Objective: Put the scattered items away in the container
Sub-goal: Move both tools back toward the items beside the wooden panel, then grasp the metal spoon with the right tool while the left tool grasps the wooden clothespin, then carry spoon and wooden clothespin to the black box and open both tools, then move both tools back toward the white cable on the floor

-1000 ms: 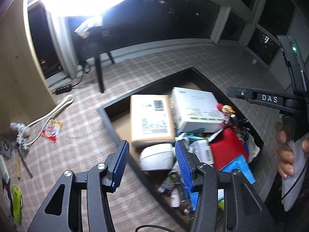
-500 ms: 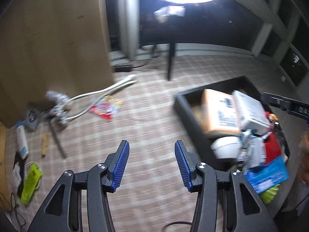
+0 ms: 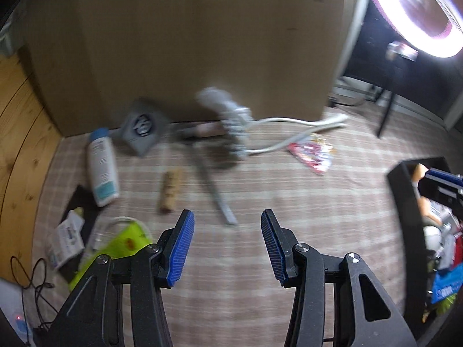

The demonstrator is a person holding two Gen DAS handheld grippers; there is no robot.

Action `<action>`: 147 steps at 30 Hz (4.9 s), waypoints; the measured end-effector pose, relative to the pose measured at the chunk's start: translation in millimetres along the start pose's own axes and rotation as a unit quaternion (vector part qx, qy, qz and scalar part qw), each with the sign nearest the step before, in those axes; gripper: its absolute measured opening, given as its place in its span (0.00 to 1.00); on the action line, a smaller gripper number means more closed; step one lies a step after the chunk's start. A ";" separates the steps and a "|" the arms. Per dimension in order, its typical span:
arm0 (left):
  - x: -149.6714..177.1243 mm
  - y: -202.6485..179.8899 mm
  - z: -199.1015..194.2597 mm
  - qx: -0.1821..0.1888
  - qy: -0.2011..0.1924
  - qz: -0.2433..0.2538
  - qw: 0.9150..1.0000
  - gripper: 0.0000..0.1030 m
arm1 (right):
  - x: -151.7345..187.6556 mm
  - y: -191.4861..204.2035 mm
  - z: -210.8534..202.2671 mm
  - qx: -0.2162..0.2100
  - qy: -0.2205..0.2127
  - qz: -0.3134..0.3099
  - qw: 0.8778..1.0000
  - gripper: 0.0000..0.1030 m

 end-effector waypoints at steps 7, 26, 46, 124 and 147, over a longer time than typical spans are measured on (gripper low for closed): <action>-8.2 43.7 40.6 -0.026 0.027 -0.019 0.999 0.42 | -16.8 80.9 65.7 -0.037 0.038 -0.049 0.997 0.34; -12.0 68.6 91.6 -0.036 0.045 -0.029 0.998 0.15 | -50.3 133.1 185.5 -0.048 0.111 -0.056 0.991 0.26; 3.2 74.4 82.1 -0.032 0.037 -0.059 0.997 0.11 | -47.6 156.6 198.8 0.011 0.075 -0.161 0.984 0.10; 25.7 -323.5 -102.4 0.170 -0.026 0.221 0.960 0.57 | 123.4 -247.4 -168.6 0.165 -0.091 0.198 0.962 0.42; 40.9 -167.7 -125.0 0.091 -0.064 0.128 0.986 0.58 | 110.7 -137.8 -144.7 0.127 -0.083 0.119 0.981 0.43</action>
Point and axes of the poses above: each gripper's, at about its wrist camera, not at the fingertips, and z roughly the way its jaws point, y to its left, x to its underside, the point moved 2 cm from there along z, roughly the way its jaws point, and after that the axes turned 1 degree about -x, right-handed, at the moved point
